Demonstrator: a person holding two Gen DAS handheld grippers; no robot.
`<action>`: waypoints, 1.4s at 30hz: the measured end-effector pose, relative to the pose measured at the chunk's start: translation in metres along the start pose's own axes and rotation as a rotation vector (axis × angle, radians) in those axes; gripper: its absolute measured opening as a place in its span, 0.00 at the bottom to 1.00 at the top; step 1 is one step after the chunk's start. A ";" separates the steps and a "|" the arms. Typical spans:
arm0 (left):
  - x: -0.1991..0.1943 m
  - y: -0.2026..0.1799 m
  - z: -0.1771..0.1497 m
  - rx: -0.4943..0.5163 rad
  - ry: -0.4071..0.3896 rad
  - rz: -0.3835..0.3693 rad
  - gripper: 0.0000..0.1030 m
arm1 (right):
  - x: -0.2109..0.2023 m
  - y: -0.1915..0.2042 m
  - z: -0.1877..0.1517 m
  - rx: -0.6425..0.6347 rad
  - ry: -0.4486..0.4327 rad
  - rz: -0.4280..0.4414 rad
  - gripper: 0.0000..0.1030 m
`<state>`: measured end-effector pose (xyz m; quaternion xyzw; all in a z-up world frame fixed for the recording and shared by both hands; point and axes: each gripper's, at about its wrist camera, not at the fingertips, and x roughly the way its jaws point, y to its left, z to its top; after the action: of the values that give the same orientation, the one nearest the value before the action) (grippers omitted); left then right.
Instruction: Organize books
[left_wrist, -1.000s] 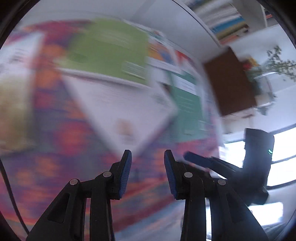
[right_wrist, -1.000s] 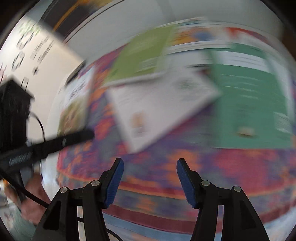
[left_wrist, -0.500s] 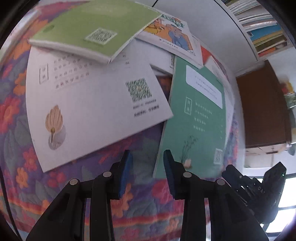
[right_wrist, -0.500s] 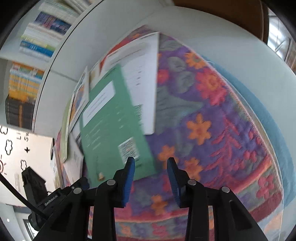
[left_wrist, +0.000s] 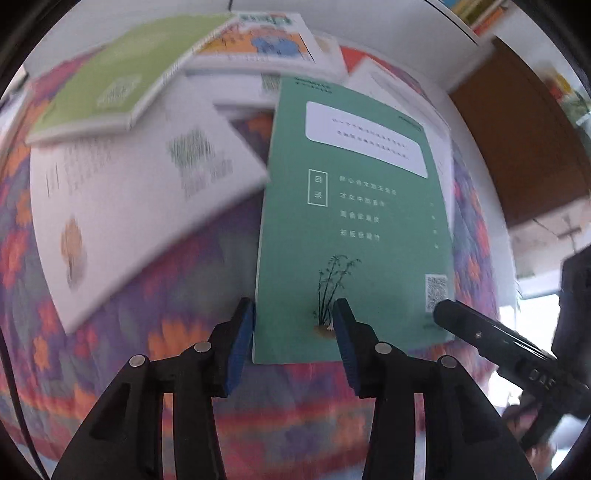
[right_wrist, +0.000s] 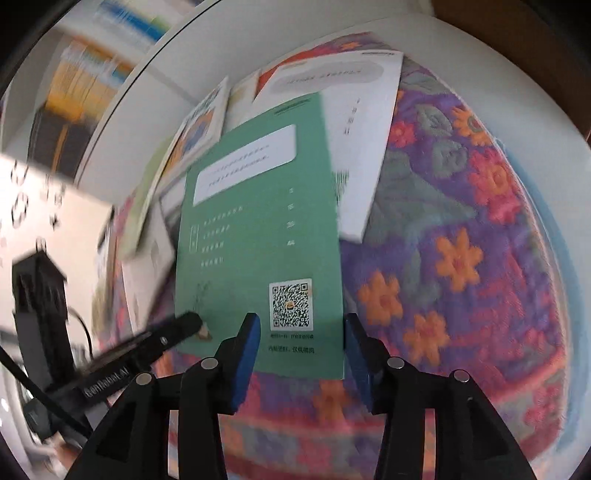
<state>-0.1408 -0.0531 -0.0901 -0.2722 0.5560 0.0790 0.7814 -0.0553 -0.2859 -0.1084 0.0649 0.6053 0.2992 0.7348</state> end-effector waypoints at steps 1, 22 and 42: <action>-0.003 0.003 -0.012 0.002 0.024 -0.031 0.38 | -0.002 -0.001 -0.006 -0.011 0.017 0.007 0.45; 0.001 0.035 -0.018 -0.245 0.075 -0.244 0.41 | 0.000 -0.045 -0.003 0.085 -0.011 0.223 0.32; -0.075 0.088 -0.042 -0.206 0.020 -0.232 0.42 | -0.054 0.094 -0.011 -0.443 0.013 0.101 0.31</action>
<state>-0.2410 0.0128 -0.0613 -0.4141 0.5177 0.0422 0.7475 -0.1042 -0.2407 -0.0227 -0.0698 0.5254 0.4617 0.7113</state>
